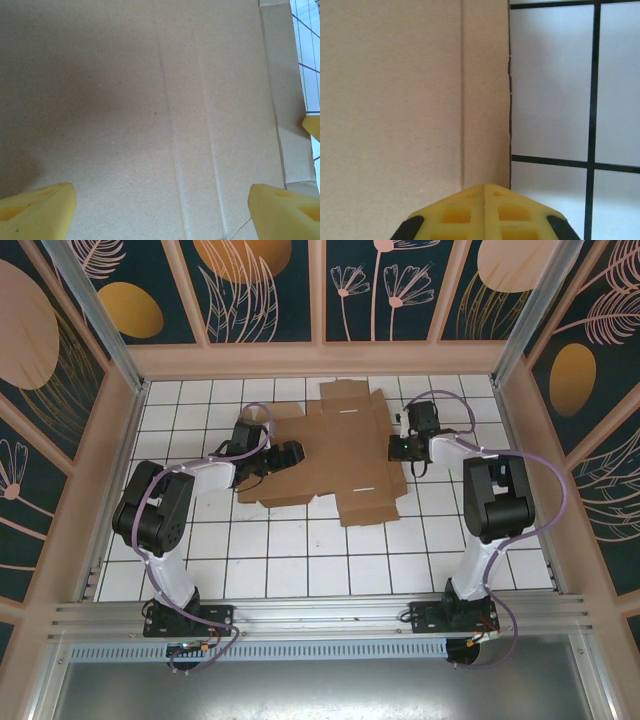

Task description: Fold the paper box

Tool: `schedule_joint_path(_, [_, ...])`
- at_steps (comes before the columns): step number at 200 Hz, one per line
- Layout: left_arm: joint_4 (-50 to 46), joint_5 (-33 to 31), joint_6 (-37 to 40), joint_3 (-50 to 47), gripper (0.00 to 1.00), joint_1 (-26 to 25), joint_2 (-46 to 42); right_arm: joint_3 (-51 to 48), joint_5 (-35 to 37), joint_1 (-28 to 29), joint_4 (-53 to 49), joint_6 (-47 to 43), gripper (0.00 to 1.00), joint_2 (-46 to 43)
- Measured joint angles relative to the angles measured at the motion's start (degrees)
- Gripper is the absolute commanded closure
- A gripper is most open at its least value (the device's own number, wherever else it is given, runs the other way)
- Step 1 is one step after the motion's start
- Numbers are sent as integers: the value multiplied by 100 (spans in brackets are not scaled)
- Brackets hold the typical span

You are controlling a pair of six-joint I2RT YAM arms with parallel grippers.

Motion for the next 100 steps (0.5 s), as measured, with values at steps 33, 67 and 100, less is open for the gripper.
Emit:
schedule_joint_path(33, [0,2,0,0,11,0,0,39,1386,612,-26,-256,100,76])
schedule_joint_path(67, [0,2,0,0,11,0,0,70,3154,1309,-26,-595,100,422])
schedule_joint_path(100, [0,7,0,0,11,0,0,101,3825,1471,-140,-699,100,667])
